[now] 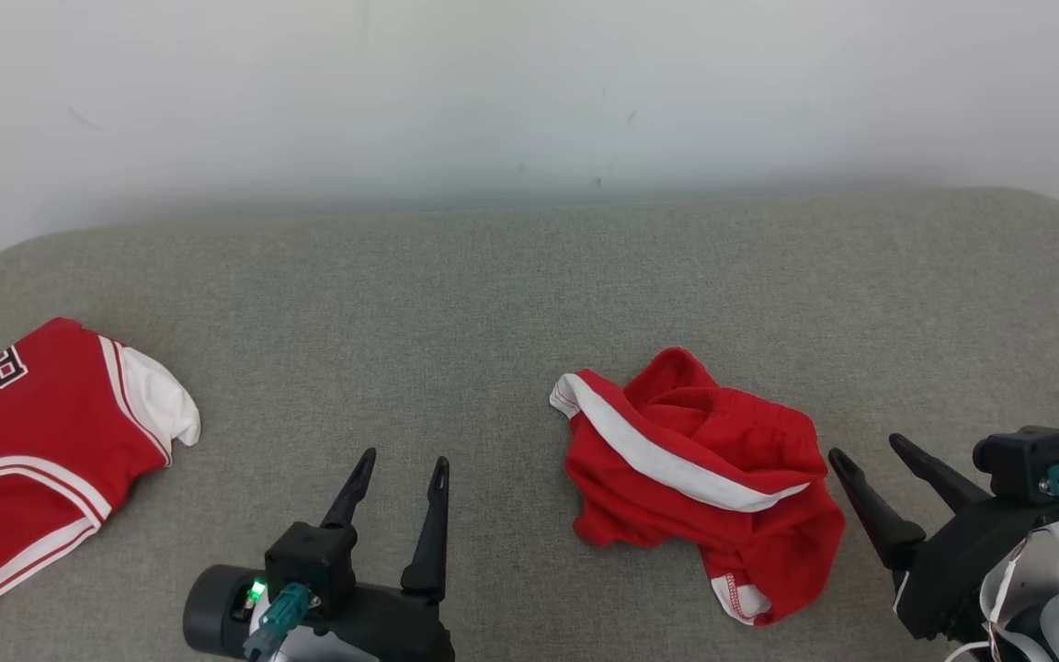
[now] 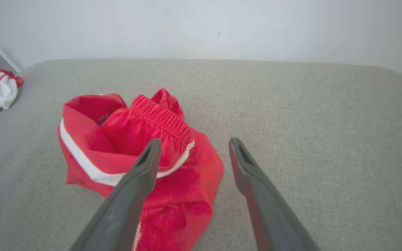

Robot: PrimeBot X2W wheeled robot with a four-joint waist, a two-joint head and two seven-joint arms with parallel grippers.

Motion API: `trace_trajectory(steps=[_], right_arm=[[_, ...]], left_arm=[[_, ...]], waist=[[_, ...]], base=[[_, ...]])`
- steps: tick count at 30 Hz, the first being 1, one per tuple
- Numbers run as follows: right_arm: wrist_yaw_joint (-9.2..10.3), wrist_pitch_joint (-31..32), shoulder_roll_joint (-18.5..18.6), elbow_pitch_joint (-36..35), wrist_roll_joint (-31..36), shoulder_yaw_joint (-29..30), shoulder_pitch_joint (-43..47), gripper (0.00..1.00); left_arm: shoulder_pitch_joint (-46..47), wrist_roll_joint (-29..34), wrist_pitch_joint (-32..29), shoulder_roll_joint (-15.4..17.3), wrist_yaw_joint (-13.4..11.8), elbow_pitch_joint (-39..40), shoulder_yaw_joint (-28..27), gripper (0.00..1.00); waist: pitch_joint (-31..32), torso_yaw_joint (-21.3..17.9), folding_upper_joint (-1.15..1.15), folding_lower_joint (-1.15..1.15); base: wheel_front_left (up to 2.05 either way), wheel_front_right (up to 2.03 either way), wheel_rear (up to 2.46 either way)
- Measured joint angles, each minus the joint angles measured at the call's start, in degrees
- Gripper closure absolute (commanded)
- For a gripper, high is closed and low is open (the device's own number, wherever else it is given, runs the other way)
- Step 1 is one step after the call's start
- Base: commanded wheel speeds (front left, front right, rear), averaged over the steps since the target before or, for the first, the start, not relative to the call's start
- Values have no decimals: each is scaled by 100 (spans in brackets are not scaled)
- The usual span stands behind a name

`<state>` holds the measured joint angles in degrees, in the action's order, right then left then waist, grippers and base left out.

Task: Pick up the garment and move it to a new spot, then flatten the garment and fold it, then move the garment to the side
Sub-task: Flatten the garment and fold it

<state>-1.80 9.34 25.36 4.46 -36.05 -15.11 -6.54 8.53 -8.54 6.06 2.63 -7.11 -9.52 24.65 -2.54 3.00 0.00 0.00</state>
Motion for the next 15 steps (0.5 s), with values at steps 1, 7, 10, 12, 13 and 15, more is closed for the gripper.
trace_trajectory(steps=[1,7,10,12,13,15], right_arm=[[36,25,-10,79,-29,46,-30,0],[33,235,-179,450,-176,-51,-383,0],[30,339,-265,715,-231,-107,-558,0],[29,434,-301,893,-235,-157,-628,0],[26,479,-338,1000,-236,-208,-683,0],[26,508,-417,1169,-275,-230,-771,0]], left_arm=[[35,-10,0,4,0,-14,47,0],[94,-76,0,3,1,-57,225,0],[146,-81,0,-3,0,-63,259,0],[145,-81,1,-3,0,-77,250,0],[146,-81,2,-3,0,-84,225,0],[149,-82,2,-2,0,-91,231,0]], waist=[[-29,-15,0,0],[-77,26,0,0],[-94,74,0,0],[-102,121,0,0],[-108,143,0,0],[-115,183,0,0]], base=[[0,0,0],[0,0,0],[0,0,0],[0,0,0],[0,0,0],[0,0,0]])
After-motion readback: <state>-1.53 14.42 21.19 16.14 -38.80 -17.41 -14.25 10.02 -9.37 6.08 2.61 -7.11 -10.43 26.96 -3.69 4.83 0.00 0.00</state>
